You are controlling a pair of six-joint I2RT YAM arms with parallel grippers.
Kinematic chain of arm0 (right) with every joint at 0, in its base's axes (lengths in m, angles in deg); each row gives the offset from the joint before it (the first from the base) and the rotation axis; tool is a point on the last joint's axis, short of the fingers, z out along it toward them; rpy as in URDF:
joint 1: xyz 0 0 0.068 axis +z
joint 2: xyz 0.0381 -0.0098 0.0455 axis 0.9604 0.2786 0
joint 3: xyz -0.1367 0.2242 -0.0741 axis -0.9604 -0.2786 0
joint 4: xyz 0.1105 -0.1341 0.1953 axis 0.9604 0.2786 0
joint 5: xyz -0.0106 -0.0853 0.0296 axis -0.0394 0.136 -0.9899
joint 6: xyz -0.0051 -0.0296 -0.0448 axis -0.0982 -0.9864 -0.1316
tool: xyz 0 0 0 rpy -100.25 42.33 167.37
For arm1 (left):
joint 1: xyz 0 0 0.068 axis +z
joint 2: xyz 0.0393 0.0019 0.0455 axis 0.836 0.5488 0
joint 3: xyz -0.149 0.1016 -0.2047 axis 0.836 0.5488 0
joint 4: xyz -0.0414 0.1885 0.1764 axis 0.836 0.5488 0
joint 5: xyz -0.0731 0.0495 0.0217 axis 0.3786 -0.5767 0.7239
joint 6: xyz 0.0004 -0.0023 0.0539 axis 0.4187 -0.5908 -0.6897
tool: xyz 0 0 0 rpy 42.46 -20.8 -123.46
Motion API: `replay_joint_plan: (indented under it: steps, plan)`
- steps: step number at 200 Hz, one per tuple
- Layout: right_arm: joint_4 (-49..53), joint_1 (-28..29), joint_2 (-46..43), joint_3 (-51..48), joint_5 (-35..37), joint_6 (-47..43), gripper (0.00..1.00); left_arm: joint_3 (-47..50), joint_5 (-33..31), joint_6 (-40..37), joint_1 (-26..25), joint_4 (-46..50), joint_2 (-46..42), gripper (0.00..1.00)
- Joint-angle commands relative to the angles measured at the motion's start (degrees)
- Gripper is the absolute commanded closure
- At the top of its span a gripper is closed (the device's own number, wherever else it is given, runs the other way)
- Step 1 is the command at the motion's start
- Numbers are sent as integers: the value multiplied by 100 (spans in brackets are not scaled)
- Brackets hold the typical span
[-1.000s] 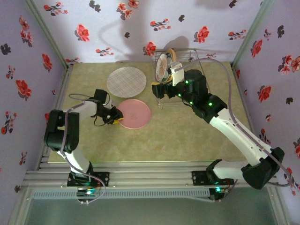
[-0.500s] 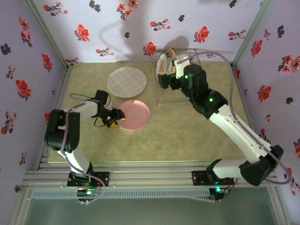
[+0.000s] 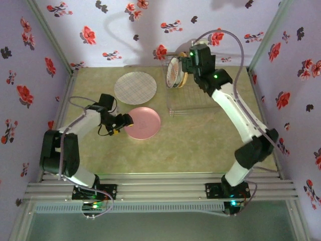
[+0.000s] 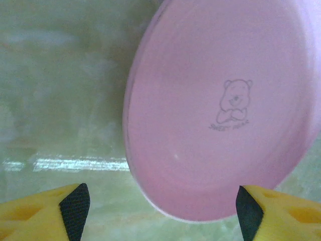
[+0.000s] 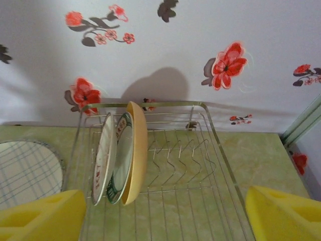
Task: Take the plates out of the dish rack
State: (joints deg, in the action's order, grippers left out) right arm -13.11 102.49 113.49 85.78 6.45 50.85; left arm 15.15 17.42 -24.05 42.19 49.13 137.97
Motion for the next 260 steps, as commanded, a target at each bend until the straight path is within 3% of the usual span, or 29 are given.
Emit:
replay_joint_plan:
  steps: [1, 41, 85, 127, 191, 260]
  plan:
    - [456, -149, 668, 638, -83, 244, 18, -210, -387, 58, -46, 570, -530, 20]
    - [874, -306, 1940, 1887, -149, 290, 22, -423, -666, 200, -57, 973, -1608, 19]
    - [941, -414, 2842, 2643, -171, 271, 32, -808, -645, 492, -64, 1084, -2619, 18]
    - [761, -456, 3315, 2938, -233, 256, 44, -1250, -482, 498, -62, 1302, -3086, 18]
    - [604, -493, 3763, 3244, -145, 219, 51, -1588, -359, 448, -54, 1277, -3352, 17]
    - [537, -527, 4107, 3605, 23, -58, 62, -1393, -383, 638, -52, -120, -4064, 19]
